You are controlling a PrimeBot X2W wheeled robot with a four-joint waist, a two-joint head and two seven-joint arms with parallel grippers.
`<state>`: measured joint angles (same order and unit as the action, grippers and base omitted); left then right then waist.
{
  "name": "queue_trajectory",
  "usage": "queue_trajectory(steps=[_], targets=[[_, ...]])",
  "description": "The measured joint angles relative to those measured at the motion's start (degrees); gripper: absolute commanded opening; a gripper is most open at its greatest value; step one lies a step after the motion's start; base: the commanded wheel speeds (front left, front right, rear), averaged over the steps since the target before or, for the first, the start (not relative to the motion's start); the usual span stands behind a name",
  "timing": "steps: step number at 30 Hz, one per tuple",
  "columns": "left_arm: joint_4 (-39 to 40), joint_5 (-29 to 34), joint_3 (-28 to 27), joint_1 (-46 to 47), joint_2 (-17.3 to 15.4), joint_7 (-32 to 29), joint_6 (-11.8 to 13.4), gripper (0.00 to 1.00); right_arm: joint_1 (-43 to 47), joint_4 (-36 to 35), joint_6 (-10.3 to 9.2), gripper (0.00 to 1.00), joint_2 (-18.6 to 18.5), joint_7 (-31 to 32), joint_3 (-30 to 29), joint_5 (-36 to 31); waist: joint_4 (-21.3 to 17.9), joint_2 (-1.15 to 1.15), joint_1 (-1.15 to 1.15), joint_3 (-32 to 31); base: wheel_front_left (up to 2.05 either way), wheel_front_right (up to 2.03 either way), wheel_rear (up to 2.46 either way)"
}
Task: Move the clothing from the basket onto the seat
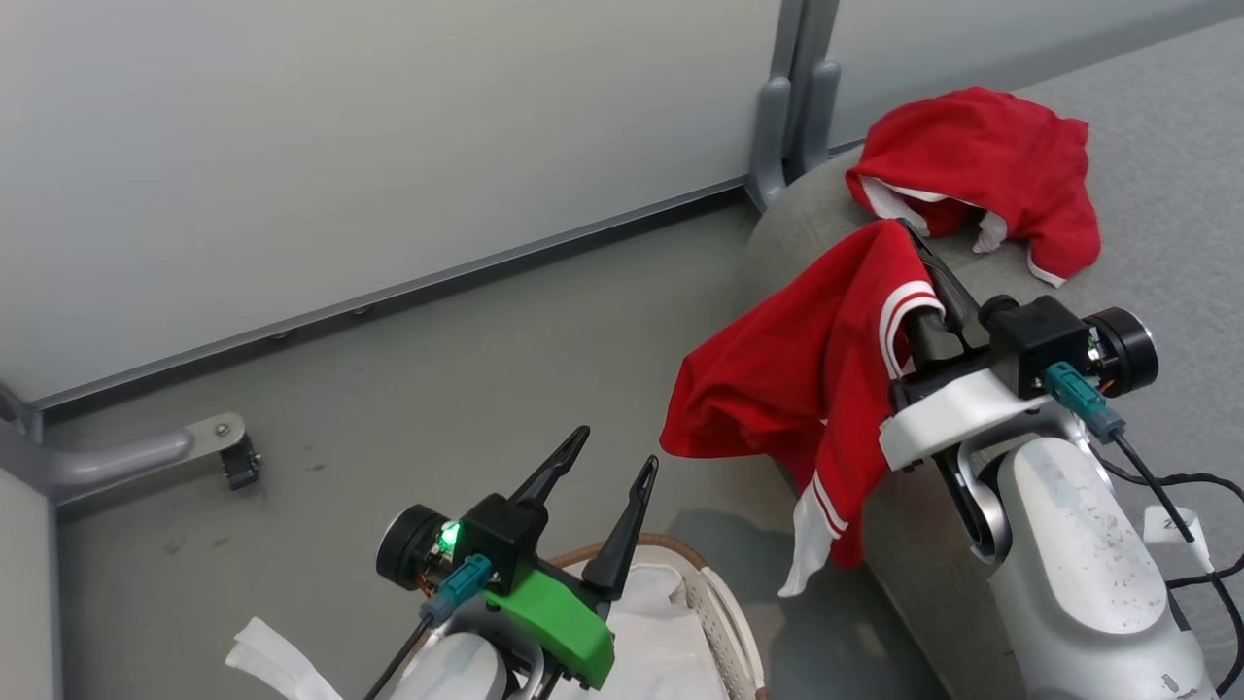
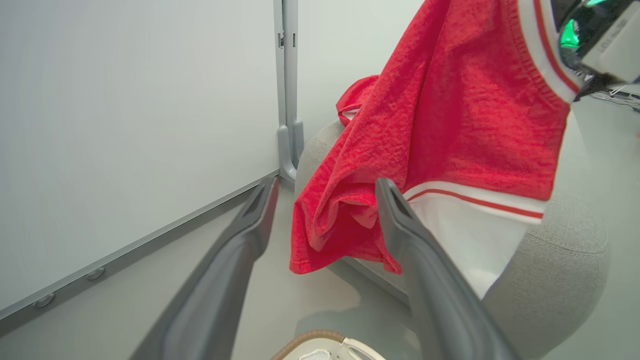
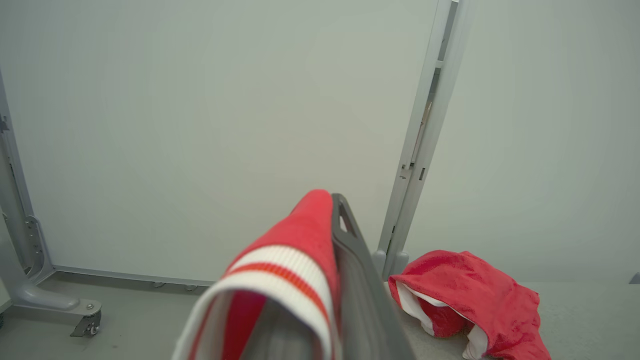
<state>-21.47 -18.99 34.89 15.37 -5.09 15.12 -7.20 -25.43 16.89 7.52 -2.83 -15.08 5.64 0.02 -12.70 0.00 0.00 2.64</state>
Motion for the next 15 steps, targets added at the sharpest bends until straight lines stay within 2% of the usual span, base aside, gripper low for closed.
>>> queue_trajectory(steps=[9,15], targets=[[0.55,1.43,0.47,1.55,0.63,0.0,-0.12,1.0,-0.92,-0.64,0.0,0.0,-0.02,0.0,-1.67,-0.04,-8.39,0.0,0.0,3.22,0.0,0.0,0.0],[1.36,1.48,0.29,2.39,0.43,0.0,-0.13,1.0,-1.14,-0.78,0.0,0.0,-0.03,0.0,-1.87,0.79,-11.81,0.0,0.0,5.76,0.0,0.0,0.0]])
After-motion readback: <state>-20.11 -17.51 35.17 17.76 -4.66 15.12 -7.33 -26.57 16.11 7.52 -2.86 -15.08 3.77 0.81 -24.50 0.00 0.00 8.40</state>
